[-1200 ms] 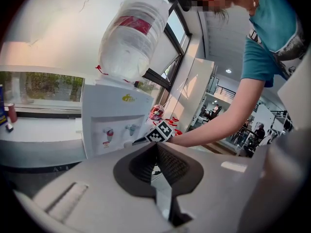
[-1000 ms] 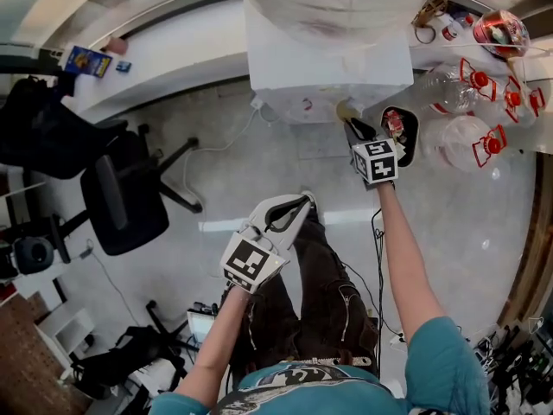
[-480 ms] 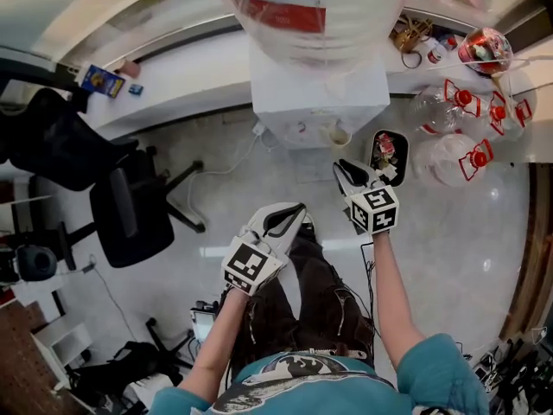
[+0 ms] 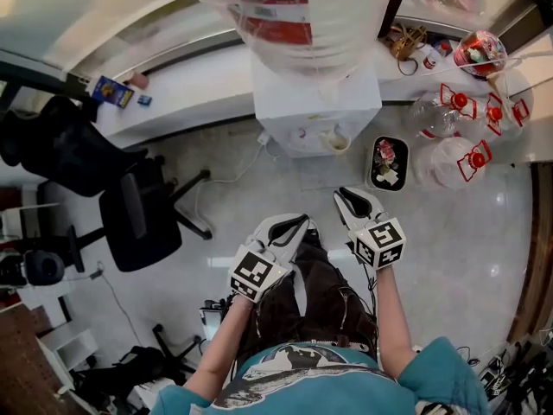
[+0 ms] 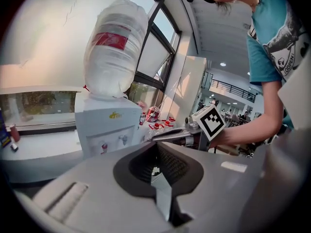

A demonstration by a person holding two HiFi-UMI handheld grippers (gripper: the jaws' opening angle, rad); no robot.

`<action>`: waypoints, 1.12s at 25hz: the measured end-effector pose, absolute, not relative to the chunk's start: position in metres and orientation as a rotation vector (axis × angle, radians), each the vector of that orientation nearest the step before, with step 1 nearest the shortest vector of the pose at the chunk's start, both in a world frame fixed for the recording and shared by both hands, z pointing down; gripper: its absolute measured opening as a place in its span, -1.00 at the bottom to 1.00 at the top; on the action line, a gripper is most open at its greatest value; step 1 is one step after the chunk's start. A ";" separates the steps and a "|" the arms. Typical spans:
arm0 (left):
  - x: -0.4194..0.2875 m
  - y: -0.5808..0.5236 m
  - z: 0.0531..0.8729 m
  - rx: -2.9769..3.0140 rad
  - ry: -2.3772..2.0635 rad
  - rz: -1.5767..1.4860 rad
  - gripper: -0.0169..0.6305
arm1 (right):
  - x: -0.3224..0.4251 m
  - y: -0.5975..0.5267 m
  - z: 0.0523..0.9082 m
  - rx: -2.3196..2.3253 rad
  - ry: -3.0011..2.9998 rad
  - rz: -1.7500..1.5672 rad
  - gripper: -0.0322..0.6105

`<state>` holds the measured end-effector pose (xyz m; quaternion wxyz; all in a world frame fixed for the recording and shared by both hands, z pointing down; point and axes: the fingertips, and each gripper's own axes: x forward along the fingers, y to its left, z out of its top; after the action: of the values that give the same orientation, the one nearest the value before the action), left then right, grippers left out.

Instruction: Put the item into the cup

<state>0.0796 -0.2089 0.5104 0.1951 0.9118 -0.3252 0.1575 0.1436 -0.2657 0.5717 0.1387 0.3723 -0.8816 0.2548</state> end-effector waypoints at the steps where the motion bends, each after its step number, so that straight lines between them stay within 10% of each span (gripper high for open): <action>1: 0.079 -0.206 0.509 2.548 -0.908 0.441 -0.95 | 0.142 -0.262 0.568 1.079 -2.555 0.742 -0.73; 28: 0.007 -0.077 0.455 2.604 -0.973 0.358 -0.95 | 0.059 -0.124 0.481 1.063 -2.738 0.704 -0.73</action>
<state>0.0071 -0.0771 0.4551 0.1688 0.9157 -0.3422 0.1260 0.0593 -0.1240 0.4814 0.0604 0.3514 -0.9049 0.2327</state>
